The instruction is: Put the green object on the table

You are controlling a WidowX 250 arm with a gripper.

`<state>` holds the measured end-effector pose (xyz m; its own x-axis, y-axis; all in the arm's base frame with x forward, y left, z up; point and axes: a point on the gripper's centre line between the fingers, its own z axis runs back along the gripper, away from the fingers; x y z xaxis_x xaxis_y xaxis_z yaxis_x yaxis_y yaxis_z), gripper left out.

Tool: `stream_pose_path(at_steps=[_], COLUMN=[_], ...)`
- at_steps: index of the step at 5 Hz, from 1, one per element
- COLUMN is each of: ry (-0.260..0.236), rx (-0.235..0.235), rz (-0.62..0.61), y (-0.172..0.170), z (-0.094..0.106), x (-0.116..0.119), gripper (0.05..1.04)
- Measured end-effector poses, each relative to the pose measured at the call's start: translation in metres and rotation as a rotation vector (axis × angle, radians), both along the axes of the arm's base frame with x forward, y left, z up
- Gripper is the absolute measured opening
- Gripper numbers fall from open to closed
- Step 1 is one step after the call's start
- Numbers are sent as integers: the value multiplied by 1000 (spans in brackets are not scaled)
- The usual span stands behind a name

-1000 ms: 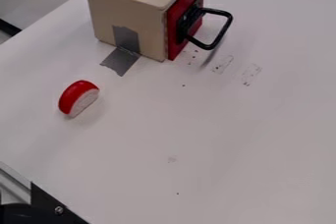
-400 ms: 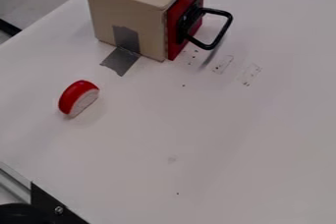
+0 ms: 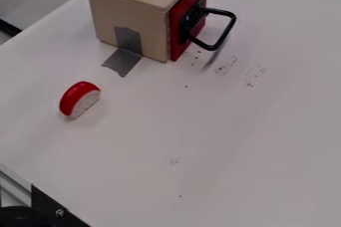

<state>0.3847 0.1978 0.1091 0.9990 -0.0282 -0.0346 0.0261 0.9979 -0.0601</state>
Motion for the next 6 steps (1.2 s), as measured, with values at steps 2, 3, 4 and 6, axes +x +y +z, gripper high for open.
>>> stream_pose_path(at_steps=[2,3,4,6], ry=[5,10,13,3], rx=[25,41,57,-3], rz=[16,18,21,-2], y=[-2,-4,-29,-144], z=[-4,-6,-2,2], x=[2,0,-2,-13], gripper=[625,506,492,491])
